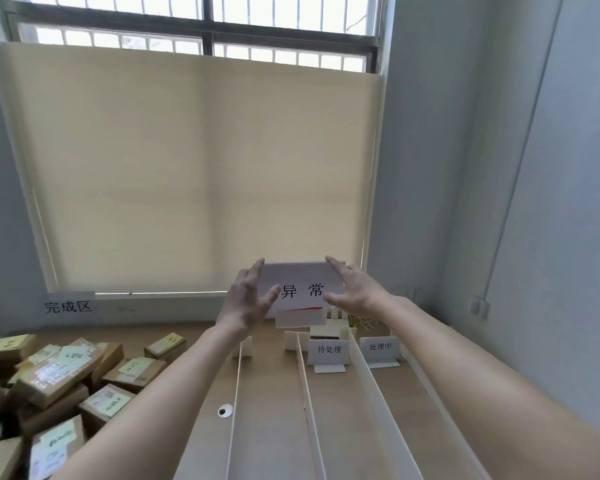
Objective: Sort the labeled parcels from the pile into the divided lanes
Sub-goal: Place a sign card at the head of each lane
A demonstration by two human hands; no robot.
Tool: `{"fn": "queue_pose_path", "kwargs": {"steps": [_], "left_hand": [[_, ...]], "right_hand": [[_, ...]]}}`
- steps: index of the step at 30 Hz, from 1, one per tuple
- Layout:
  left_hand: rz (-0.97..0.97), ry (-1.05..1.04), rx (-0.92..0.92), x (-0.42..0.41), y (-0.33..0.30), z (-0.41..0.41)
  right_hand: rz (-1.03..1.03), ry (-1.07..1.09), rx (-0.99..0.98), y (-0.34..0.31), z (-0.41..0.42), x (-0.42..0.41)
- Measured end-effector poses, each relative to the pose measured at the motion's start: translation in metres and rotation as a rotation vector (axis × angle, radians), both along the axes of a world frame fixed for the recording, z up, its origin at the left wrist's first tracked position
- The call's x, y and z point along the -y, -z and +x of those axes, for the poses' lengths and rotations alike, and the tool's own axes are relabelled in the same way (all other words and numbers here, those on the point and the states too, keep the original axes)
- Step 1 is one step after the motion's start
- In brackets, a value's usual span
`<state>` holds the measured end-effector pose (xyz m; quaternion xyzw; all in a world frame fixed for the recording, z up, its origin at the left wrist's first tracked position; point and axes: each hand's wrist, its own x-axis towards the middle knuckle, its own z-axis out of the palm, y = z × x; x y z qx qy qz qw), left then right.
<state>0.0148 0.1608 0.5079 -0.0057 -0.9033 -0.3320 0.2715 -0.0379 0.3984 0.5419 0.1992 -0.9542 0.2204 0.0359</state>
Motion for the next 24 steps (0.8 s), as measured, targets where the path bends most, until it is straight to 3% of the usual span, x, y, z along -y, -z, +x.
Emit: {"fn": "queue_pose_path", "kwargs": {"steps": [12, 24], "left_hand": [[-0.004, 0.035, 0.059, 0.018, 0.031, -0.104], [0.031, 0.058, 0.151, 0.113, 0.099, -0.236]], "right_hand": [[0.022, 0.038, 0.027, 0.031, -0.091, 0.016], [0.042, 0.063, 0.106, 0.092, -0.214, 0.112]]}}
